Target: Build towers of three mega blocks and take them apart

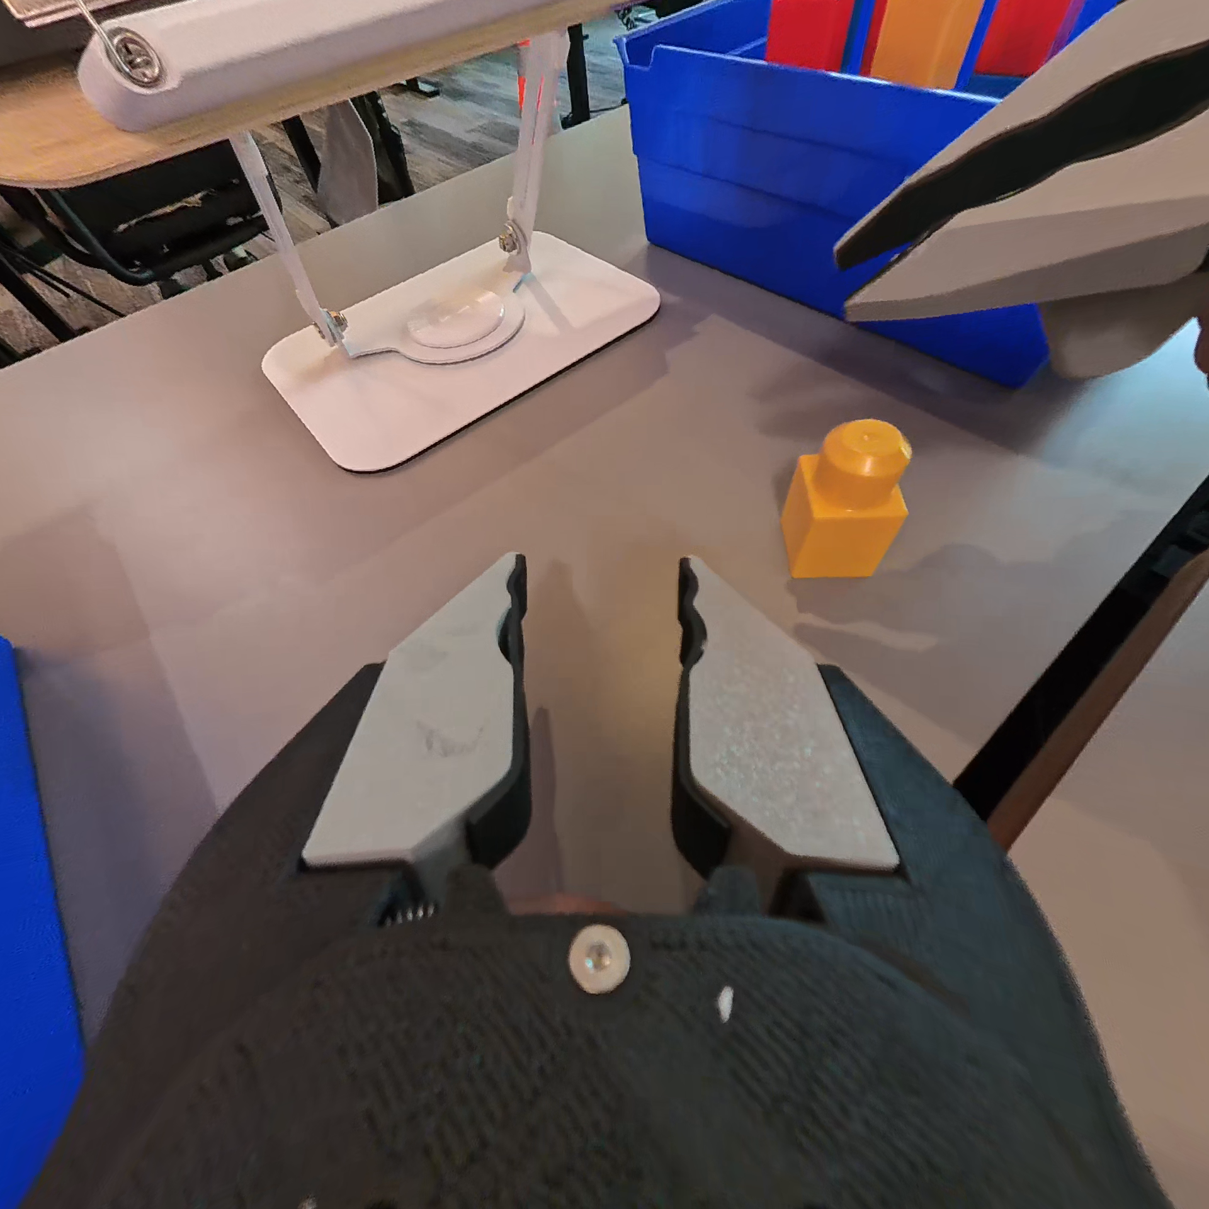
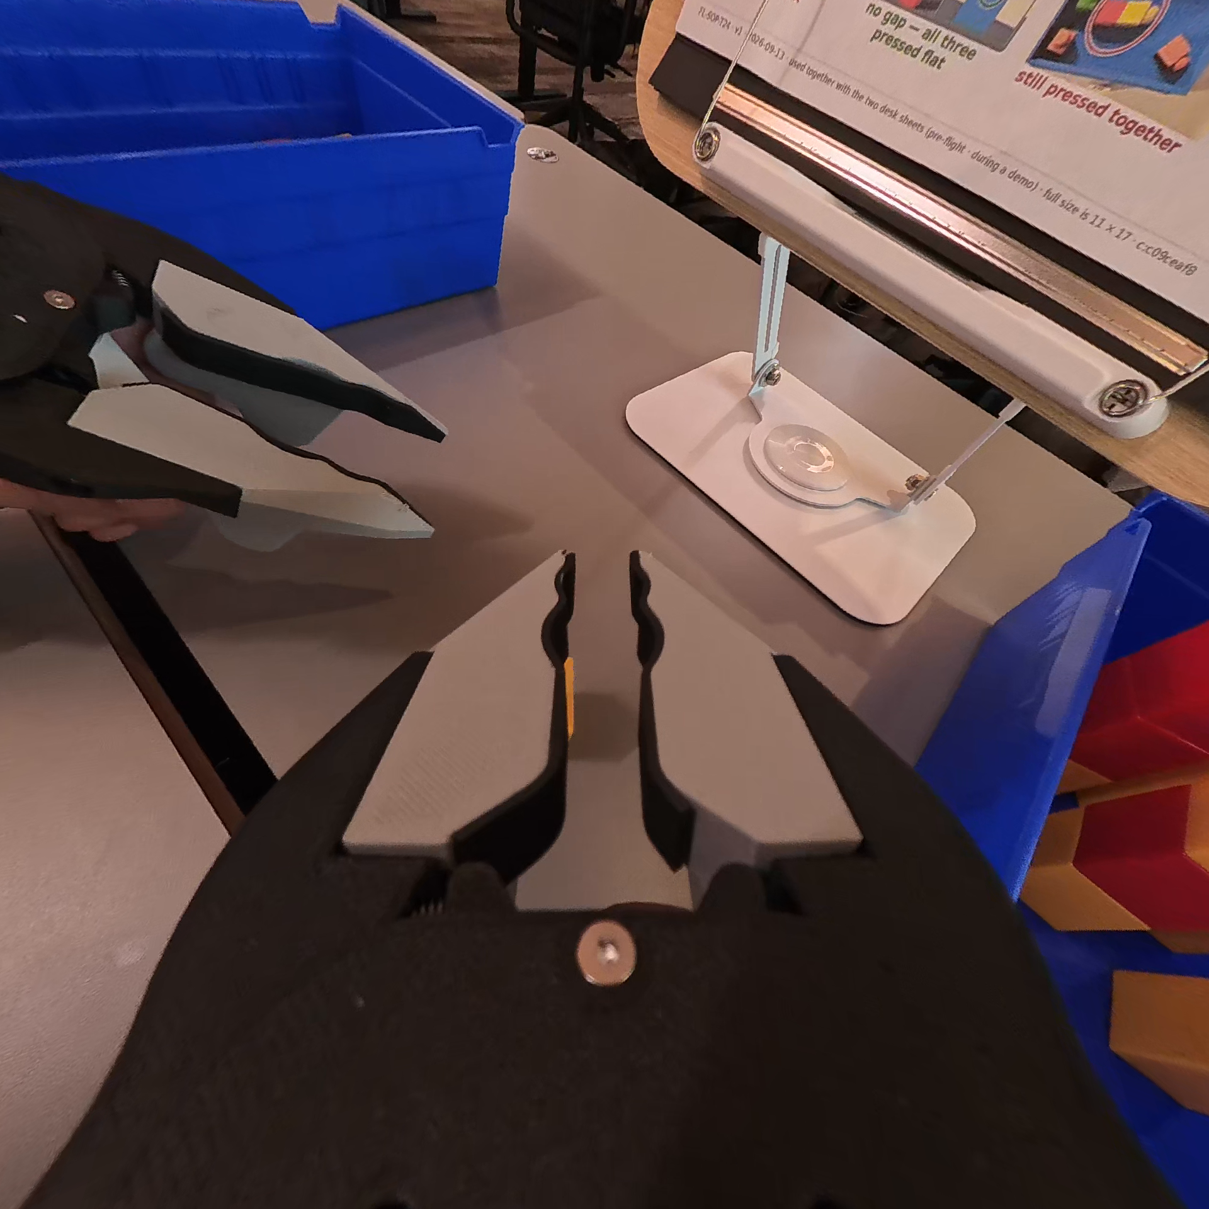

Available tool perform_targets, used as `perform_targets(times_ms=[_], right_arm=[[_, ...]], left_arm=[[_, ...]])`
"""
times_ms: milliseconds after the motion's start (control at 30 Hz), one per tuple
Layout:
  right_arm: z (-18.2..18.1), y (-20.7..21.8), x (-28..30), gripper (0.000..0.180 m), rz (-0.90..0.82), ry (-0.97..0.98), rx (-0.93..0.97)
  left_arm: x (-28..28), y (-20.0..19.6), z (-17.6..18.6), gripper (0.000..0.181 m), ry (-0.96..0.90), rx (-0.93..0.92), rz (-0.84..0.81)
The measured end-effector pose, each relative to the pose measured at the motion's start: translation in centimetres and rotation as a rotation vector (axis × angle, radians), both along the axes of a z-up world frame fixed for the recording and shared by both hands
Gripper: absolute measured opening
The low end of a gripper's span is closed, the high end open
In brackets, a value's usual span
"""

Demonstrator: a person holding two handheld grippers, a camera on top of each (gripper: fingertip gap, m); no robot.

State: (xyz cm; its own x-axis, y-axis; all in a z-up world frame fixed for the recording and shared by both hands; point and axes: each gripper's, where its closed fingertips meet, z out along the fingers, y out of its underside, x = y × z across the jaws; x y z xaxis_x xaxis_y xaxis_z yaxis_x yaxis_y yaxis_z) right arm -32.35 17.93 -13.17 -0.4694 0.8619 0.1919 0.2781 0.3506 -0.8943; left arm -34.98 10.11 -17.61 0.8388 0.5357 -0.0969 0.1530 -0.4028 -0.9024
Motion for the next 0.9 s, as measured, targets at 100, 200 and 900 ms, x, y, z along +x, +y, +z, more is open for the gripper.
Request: perform_targets(times_ms=[100, 200, 900], right_arm=[[0.1, 0.0, -0.1, 0.013, 0.0, 0.013, -0.01], [0.2, 0.3, -0.3, 0.013, -0.015, 0.036, 0.003], [0.3, -1.1, -0.1, 0.014, 0.029, 0.086, 0.014]], left_arm=[[0.2, 0.0, 0.6, 0.045, 0.032, 0.001, -0.004], [0.7, -0.4, 1.6, 0.045, 0.072, 0.008, 0.0], [-14.8, -20.5, 2.6, 0.072, -0.35, 0.039, 0.51]])
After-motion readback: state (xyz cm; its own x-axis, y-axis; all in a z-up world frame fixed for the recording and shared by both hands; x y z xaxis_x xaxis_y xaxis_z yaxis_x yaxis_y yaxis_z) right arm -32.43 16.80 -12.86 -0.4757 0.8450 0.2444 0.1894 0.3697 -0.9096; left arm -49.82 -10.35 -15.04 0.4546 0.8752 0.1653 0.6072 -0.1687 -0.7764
